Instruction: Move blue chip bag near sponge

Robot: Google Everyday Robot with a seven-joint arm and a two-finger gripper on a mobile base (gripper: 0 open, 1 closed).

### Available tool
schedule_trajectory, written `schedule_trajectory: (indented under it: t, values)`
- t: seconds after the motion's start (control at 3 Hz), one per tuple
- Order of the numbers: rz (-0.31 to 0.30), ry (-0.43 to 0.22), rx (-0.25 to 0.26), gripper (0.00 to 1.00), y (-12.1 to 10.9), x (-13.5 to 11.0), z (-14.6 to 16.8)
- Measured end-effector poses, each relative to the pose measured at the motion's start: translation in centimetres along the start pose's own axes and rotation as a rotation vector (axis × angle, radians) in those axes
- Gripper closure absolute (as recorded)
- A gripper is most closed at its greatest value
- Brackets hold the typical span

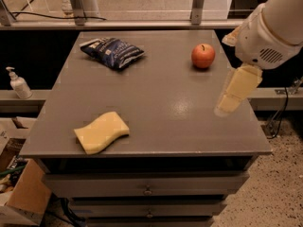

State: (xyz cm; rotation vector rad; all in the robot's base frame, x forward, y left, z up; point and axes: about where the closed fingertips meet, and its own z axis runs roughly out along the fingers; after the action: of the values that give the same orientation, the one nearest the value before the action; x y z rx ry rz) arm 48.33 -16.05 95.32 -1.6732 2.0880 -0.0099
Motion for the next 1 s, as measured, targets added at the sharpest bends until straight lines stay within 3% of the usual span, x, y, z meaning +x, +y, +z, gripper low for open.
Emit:
schedule_trajectory:
  t: [0.67,1.0]
  values:
    - [-0.003,-0.169,0.041,0.00,-3.9,-9.5,5.0]
    - [-0.011,-0.224,0.039,0.00,-4.6,-14.9,7.3]
